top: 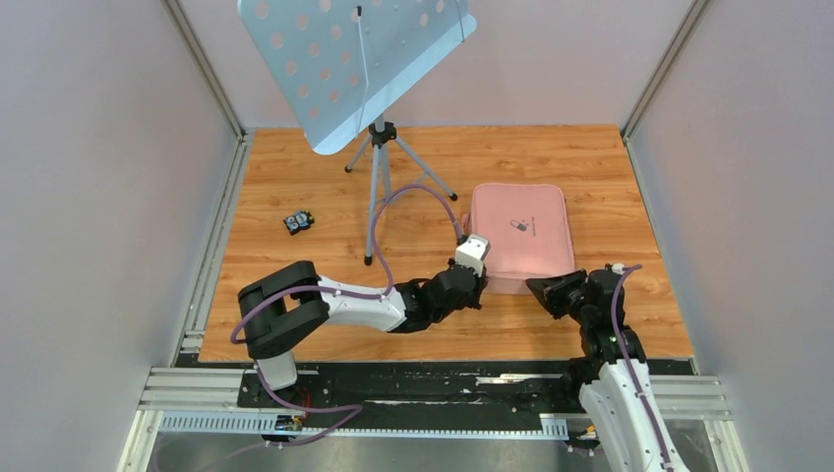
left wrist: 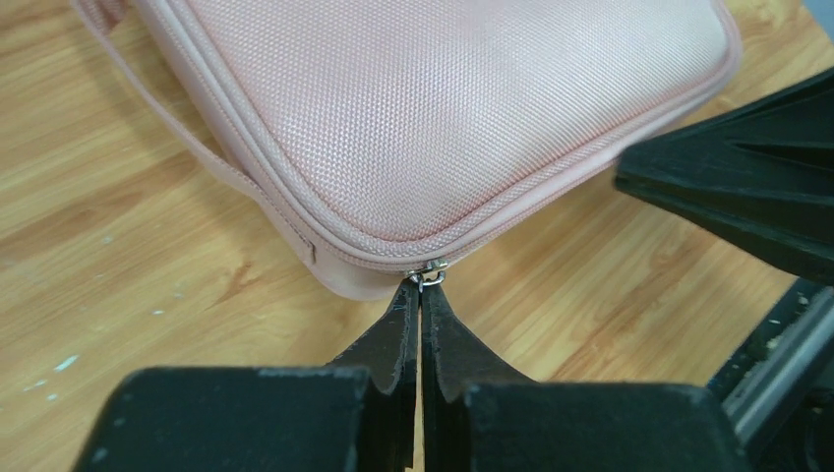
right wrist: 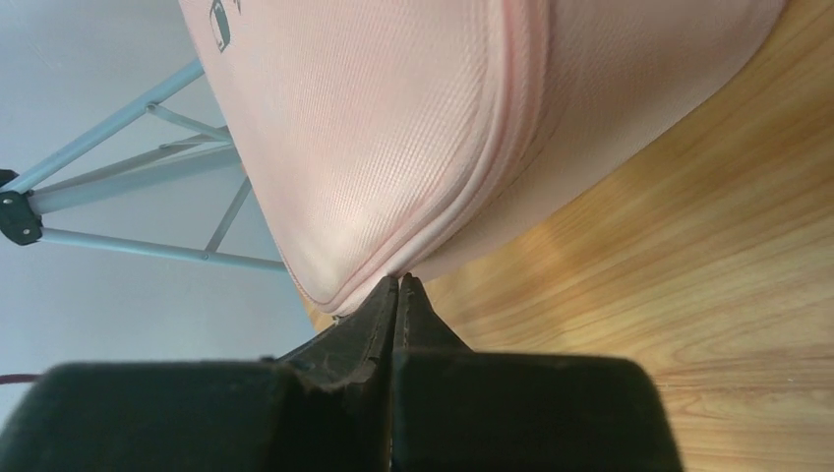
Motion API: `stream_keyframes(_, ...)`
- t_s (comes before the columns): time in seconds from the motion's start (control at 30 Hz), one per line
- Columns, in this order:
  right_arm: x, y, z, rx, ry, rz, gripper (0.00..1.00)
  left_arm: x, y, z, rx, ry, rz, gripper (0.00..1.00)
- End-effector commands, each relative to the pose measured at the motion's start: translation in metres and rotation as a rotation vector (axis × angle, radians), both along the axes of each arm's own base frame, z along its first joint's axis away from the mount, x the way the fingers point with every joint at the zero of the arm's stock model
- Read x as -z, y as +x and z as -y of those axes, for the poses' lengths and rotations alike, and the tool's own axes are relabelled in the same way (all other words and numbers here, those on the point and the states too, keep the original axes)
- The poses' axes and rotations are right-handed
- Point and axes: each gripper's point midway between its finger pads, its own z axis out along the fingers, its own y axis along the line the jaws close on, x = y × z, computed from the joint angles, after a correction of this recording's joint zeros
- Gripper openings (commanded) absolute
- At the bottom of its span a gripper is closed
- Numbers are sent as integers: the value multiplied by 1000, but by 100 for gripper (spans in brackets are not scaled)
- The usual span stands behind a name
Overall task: Organize the medicine kit
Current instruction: Zip the medicine box at the center of the board.
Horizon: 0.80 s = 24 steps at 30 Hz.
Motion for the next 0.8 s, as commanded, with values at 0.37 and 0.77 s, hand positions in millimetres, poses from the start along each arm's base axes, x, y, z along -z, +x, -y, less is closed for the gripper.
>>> stream_keyframes(0.37,-11,3,24,50,-153,27,0,-15,22,-39,-100,131,127,0)
stream_keyframes(0.77,-30,10,-20,-44,133,76,72,-15,11,-19,20,140,104,0)
